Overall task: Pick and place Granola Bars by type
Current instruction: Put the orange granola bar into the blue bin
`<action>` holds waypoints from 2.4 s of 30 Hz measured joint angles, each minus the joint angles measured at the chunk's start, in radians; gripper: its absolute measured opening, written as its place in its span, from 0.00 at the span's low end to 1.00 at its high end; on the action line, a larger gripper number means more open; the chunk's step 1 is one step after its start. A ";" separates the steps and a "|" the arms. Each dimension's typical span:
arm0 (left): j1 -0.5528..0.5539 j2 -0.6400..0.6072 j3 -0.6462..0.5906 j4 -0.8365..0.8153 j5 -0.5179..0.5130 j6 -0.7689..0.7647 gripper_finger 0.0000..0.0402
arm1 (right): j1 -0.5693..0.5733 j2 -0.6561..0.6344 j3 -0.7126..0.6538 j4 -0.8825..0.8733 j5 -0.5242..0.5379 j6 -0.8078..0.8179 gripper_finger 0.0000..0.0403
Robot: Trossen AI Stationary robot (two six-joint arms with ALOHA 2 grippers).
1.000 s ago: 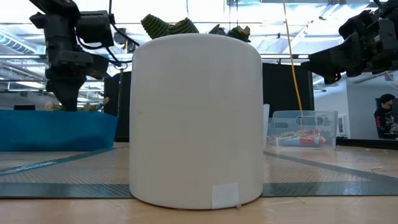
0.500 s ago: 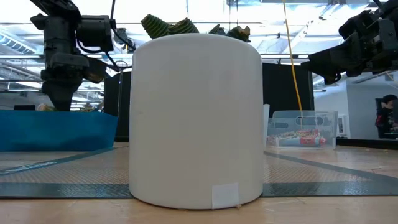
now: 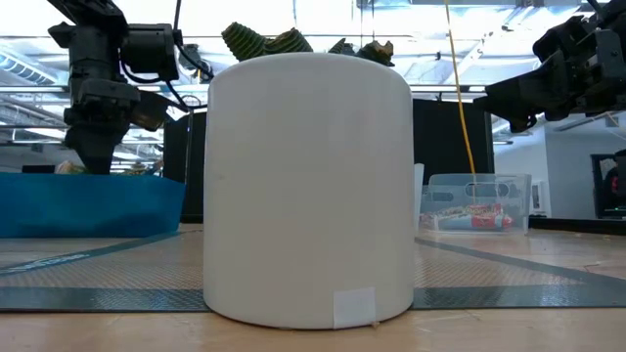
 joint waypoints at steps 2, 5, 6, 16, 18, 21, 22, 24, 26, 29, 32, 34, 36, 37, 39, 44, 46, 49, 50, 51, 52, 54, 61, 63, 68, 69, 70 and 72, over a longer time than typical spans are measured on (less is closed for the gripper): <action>0.000 0.000 0.000 0.005 0.010 0.000 0.00 | 0.000 0.000 0.000 0.000 0.000 0.000 0.44; 0.000 0.000 0.000 0.008 0.025 -0.004 0.00 | 0.000 0.000 0.000 0.000 0.000 0.000 0.44; 0.000 0.000 0.000 0.010 0.027 -0.012 0.00 | 0.000 0.000 0.000 0.000 0.000 0.000 0.44; 0.000 0.000 0.000 0.013 0.027 -0.073 0.08 | 0.000 0.000 0.000 0.000 0.000 0.000 0.44; 0.000 0.000 0.000 0.013 0.027 -0.079 0.09 | 0.000 0.000 0.000 0.000 0.000 0.000 0.44; 0.000 0.000 0.000 0.013 0.027 -0.080 0.12 | 0.000 0.000 0.000 0.000 0.000 0.000 0.44; 0.000 0.000 0.000 0.013 0.027 -0.082 0.12 | 0.000 0.000 0.000 0.000 0.000 0.000 0.44; 0.000 0.000 0.000 0.014 0.026 -0.083 0.14 | 0.000 0.000 0.000 0.000 0.000 0.000 0.44; 0.000 0.000 0.000 0.017 0.018 -0.091 0.16 | 0.000 0.000 0.000 0.000 0.000 0.000 0.44; 0.000 0.000 0.000 0.025 0.000 -0.095 0.20 | 0.000 0.000 0.000 0.000 0.000 0.000 0.44; -0.001 -0.001 -0.001 0.053 -0.015 -0.049 0.23 | 0.000 0.000 0.000 0.000 0.000 0.000 0.44; -0.007 -0.008 -0.001 0.094 -0.054 0.009 0.24 | 0.000 0.000 0.000 0.000 0.000 0.000 0.44; -0.016 -0.029 -0.001 0.151 -0.117 0.048 0.25 | 0.000 0.000 0.000 0.000 0.000 0.000 0.44; -0.020 -0.043 -0.001 0.183 -0.141 0.054 0.25 | 0.000 0.000 0.000 0.000 0.000 0.000 0.44; -0.024 -0.085 -0.006 0.266 -0.177 0.058 0.25 | 0.000 0.000 0.000 0.000 0.000 0.000 0.44; -0.066 -0.241 -0.089 0.499 -0.185 0.109 0.25 | 0.000 0.000 0.000 0.000 0.000 0.000 0.44; -0.101 -0.302 -0.150 0.630 -0.112 0.131 0.25 | 0.000 0.000 0.000 0.000 0.000 0.000 0.44; -0.173 -0.370 -0.256 0.832 0.075 0.091 0.25 | 0.000 0.000 0.000 0.000 0.000 0.000 0.44; -0.199 -0.382 -0.290 0.888 0.145 0.061 0.25 | 0.000 0.000 0.000 0.000 0.000 0.000 0.44; -0.227 -0.390 -0.323 0.937 0.210 0.021 0.25 | 0.000 0.000 0.000 0.000 0.000 0.000 0.44; -0.256 -0.396 -0.351 0.980 0.266 -0.027 0.25 | 0.000 0.000 0.000 0.000 0.000 0.000 0.44; -0.320 -0.398 -0.394 1.037 0.312 -0.148 0.25 | 0.000 0.000 0.000 0.000 0.000 0.000 0.44; -0.622 -0.356 -0.411 1.054 0.127 -0.470 0.25 | 0.000 0.000 0.000 0.000 0.000 0.000 0.44; -0.718 -0.337 -0.395 1.052 0.050 -0.526 0.25 | 0.000 0.000 0.000 0.000 0.000 0.000 0.44; -0.937 -0.267 -0.344 0.997 -0.152 -0.681 0.25 | 0.000 0.000 0.000 0.000 0.000 0.000 0.44; -0.974 -0.248 -0.330 0.971 -0.193 -0.729 0.25 | 0.000 0.000 0.000 0.000 0.000 0.000 0.44; -1.006 -0.229 -0.316 0.943 -0.233 -0.784 0.25 | 0.000 0.000 0.000 0.000 0.000 0.000 0.44; -1.062 -0.185 -0.288 0.879 -0.297 -0.896 0.25 | 0.000 0.000 0.000 0.000 0.000 0.000 0.44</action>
